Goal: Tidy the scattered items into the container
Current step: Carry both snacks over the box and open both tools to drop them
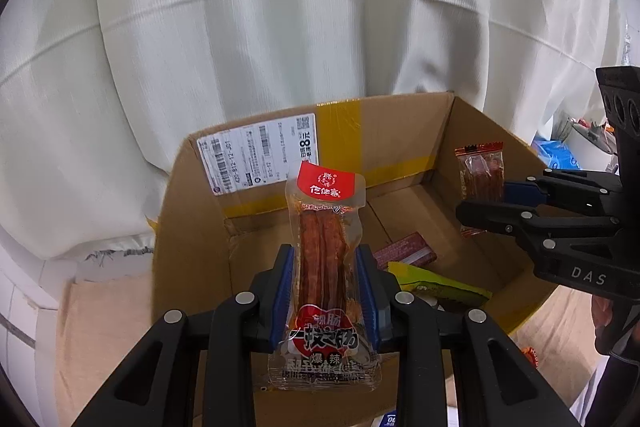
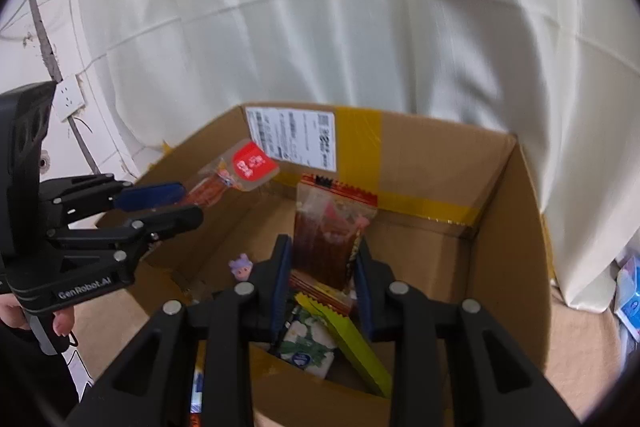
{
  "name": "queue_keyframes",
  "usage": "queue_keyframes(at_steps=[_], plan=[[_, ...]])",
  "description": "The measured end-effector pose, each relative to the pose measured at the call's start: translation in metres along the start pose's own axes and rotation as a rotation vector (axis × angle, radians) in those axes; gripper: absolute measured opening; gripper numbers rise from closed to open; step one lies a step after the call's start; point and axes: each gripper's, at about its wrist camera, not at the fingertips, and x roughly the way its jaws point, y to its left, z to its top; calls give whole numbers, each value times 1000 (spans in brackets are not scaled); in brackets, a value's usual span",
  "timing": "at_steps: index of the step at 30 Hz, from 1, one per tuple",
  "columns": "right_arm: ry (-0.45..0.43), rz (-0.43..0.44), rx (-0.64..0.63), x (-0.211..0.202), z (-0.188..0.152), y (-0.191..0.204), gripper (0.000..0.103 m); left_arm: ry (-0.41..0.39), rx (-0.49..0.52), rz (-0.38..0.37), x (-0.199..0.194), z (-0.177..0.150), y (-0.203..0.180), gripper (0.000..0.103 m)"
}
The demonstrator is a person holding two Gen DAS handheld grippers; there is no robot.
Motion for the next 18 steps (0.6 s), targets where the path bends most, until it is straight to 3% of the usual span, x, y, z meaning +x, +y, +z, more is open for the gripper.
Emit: queue_keyframes(at_steps=[6,11,14,15,17,18], plan=[[11,8,12,4,-1,-7,34,6,-1,3,5,0,0,32],[16,-13,15,5,0,-9,37,-5,-28,-1,4,1,2,41],[-7,-32,14,-1,-1,-11,53,-15,-49,-1,3,2,5,49],[-8,-31,13,-2,-2,-12,63,-15,-55,1,2,3,6,52],[-20,-33,21,-7,-3,-13,74,-21,-65,9,1,4,7,74],[-26,-34,24,-10,-3,-14,77,-24,-71,15,0,5,7,79]])
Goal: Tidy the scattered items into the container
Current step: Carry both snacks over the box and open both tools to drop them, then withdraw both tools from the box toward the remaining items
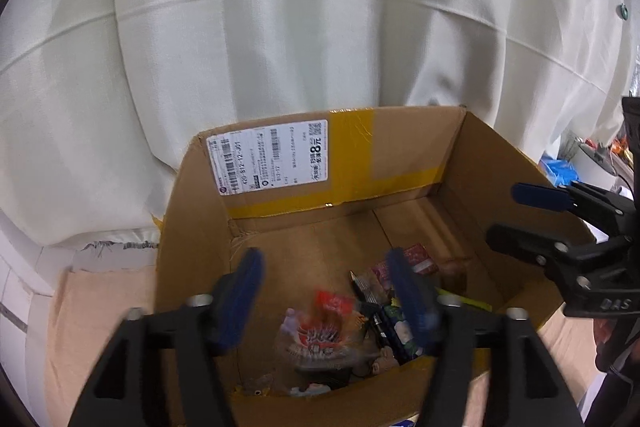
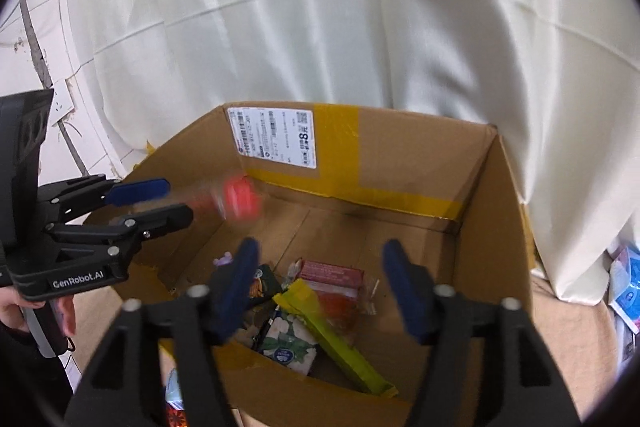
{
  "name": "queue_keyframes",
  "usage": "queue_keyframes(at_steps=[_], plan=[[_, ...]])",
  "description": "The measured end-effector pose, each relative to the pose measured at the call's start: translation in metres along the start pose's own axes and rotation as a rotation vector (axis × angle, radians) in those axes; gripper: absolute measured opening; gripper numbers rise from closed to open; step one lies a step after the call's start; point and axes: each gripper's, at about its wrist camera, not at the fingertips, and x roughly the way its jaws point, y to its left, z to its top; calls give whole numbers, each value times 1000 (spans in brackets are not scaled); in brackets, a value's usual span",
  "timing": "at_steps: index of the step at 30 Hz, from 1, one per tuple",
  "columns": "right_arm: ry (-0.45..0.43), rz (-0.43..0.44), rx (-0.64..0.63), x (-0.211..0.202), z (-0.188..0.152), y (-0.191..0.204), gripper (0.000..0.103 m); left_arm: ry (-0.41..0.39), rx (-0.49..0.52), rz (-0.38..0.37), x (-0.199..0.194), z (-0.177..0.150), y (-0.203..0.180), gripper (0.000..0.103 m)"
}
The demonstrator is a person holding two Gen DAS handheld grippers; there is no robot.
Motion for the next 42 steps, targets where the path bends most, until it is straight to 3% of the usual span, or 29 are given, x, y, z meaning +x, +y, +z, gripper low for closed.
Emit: queue_keyframes(at_steps=[1,5,17,29,42], plan=[[-7,2,3,-3,0,-1,80,4,-2,10,0,0,0,87],[-49,1,15,-15,-1,-3,103,6,-7,47,-3,1,1,93],[-203,18,67,-69,-10,1,103,-51,-3,37,-51,-21,-4,101],[-215,10,29,-120,-49,34,103,-71,20,46,-104,-71,-20,103],[-176,14,28,-135,-106,41,103,-37,29,23,-110,-135,-34,103]])
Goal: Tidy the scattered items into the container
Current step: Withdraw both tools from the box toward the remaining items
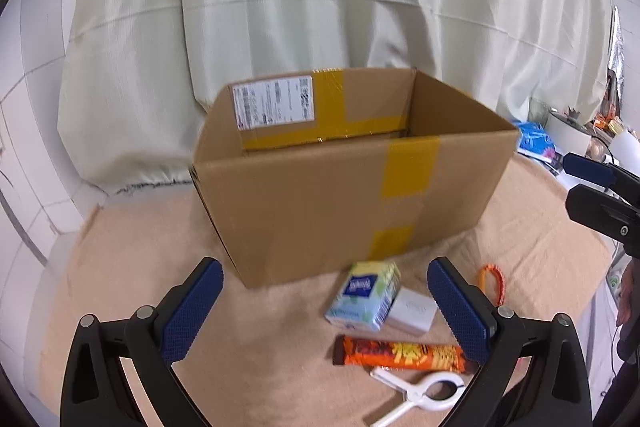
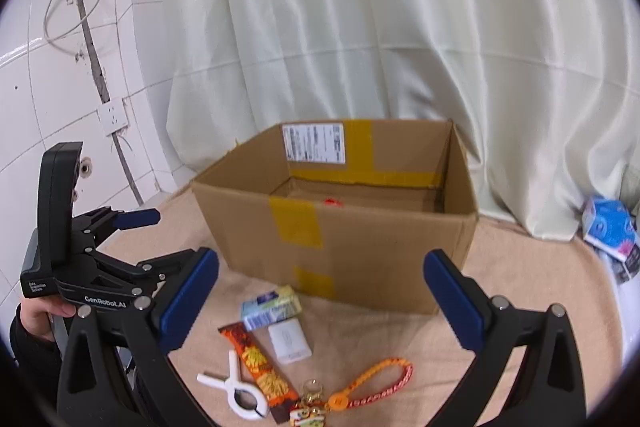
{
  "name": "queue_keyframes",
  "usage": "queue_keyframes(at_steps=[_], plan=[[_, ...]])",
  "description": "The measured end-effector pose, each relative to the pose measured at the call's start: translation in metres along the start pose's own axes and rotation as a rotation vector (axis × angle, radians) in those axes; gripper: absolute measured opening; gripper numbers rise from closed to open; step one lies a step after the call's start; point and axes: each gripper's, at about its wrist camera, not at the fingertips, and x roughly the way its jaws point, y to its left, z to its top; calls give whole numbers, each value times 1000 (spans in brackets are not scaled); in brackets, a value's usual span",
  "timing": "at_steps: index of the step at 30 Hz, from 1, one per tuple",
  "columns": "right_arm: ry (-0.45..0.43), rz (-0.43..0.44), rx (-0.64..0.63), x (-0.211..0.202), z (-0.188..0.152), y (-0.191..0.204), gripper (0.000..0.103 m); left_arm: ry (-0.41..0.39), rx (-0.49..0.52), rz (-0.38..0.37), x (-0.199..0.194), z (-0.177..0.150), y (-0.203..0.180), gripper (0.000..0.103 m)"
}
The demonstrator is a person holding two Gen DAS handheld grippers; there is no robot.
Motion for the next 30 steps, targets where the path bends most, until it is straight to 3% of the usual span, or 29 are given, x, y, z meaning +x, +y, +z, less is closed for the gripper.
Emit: queue_keyframes(at_steps=[16,30], plan=[[112,-25,43,26,-60,-12,103,99,13,-39,49,-50,-14,103],[158,-48,73,42,-83,-29,103,167,83,17,90,-63,-21,103]])
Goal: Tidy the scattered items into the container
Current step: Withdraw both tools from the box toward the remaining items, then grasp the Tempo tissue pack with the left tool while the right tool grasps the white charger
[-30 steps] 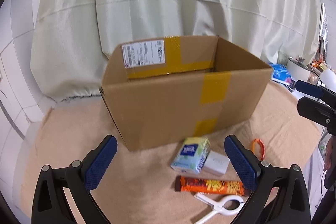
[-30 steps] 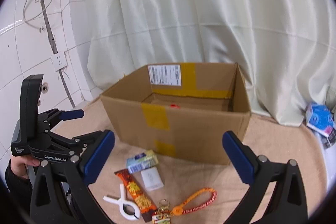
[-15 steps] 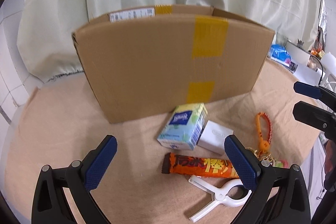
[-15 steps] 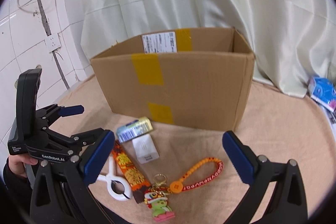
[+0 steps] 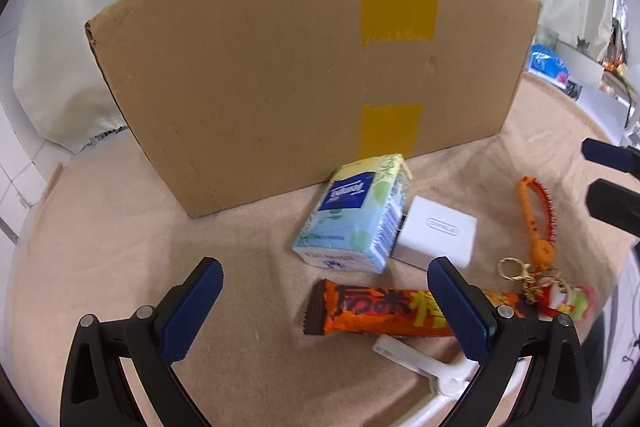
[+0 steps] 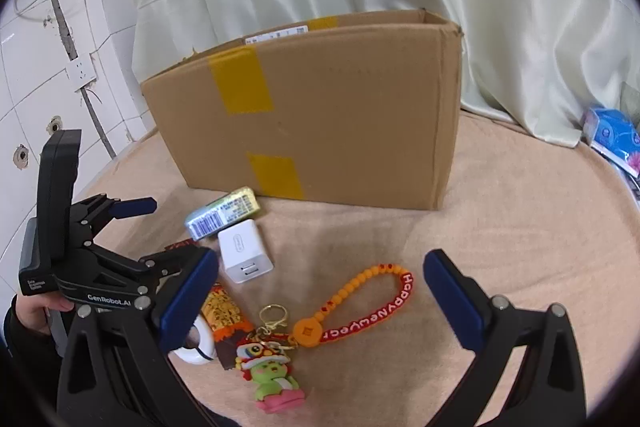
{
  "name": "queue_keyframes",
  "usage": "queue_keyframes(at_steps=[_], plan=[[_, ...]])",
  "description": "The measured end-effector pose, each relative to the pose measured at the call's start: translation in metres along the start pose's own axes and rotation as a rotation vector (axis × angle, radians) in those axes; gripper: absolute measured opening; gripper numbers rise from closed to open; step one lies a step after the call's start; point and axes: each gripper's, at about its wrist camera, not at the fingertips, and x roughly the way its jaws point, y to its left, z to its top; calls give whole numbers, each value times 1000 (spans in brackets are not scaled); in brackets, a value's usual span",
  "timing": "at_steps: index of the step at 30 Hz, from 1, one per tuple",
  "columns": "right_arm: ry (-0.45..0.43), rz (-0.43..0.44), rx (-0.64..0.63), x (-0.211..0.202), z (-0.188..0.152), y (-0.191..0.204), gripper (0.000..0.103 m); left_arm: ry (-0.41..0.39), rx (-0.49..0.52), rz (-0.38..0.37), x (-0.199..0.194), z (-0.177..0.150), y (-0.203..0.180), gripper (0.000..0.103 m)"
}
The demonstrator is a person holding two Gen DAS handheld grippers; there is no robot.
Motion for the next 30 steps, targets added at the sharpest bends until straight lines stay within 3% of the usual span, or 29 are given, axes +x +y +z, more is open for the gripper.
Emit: queue_keyframes(at_steps=[7,16,18,20,22,27,30], plan=[[2,-24,-7,3,-2,-5,103,42,72,73,21,9,-5,103],[1,-34,-24,4,-1,-5,103,65,121,74,40,21,-11,102],[5,-32,-17,5,-1,-7,103,56,117,51,41,24,-11,94],[4,-28,-10,5,-2,-8,103,60,122,15,42,25,-12,71],[9,-17,-1,7,-3,-9,103,69,130,-14,44,25,-15,56],[24,11,-14,13,-5,-7,103,24,83,-91,43,24,-8,52],[31,32,-44,16,-6,2,103,10,55,-87,39,18,-1,52]])
